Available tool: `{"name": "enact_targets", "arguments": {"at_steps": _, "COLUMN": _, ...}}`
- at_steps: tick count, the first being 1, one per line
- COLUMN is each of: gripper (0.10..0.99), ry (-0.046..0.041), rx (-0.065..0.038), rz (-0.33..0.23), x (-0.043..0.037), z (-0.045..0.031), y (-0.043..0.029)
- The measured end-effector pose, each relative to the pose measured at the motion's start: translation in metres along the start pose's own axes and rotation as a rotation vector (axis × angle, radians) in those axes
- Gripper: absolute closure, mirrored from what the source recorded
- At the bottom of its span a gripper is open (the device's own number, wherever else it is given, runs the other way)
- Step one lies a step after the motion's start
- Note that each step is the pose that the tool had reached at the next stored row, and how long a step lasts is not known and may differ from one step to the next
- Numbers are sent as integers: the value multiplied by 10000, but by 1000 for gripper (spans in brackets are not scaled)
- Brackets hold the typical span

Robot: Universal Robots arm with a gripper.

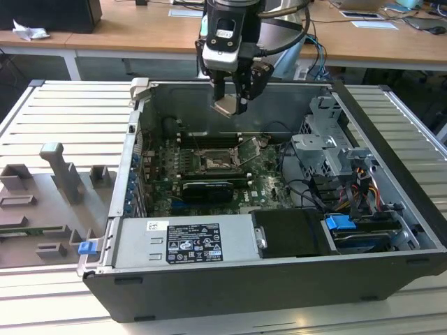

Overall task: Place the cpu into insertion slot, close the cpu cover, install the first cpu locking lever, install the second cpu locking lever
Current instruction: 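Place the cpu into insertion slot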

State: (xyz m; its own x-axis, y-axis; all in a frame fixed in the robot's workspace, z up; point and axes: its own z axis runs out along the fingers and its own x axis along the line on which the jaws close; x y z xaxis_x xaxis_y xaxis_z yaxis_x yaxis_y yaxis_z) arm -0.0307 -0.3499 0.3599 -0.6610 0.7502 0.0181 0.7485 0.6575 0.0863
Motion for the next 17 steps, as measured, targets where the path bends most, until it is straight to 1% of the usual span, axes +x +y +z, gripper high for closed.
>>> {"name": "enact_targets", "arguments": {"at_steps": 8, "gripper": 549, "ry": -15, "rx": 1, "rz": 182, "x": 0, "z": 25, "y": -2}}
{"name": "enact_targets", "arguments": {"at_steps": 10, "gripper": 549, "ry": -46, "rx": 10, "rz": 378, "x": -1, "z": 37, "y": -3}}
{"name": "enact_targets", "arguments": {"at_steps": 11, "gripper": 549, "ry": -57, "rx": 8, "rz": 496, "x": -1, "z": 42, "y": -4}}
{"name": "enact_targets", "arguments": {"at_steps": 13, "gripper": 549, "ry": -104, "rx": 0, "rz": 1024, "x": -1, "z": 57, "y": -5}}
{"name": "enact_targets", "arguments": {"at_steps": 15, "gripper": 549, "ry": -130, "rx": -4, "rz": 1312, "x": -1, "z": 64, "y": -5}}
{"name": "enact_targets", "arguments": {"at_steps": 17, "gripper": 549, "ry": -174, "rx": -12, "rz": 1819, "x": -2, "z": 75, "y": -6}}
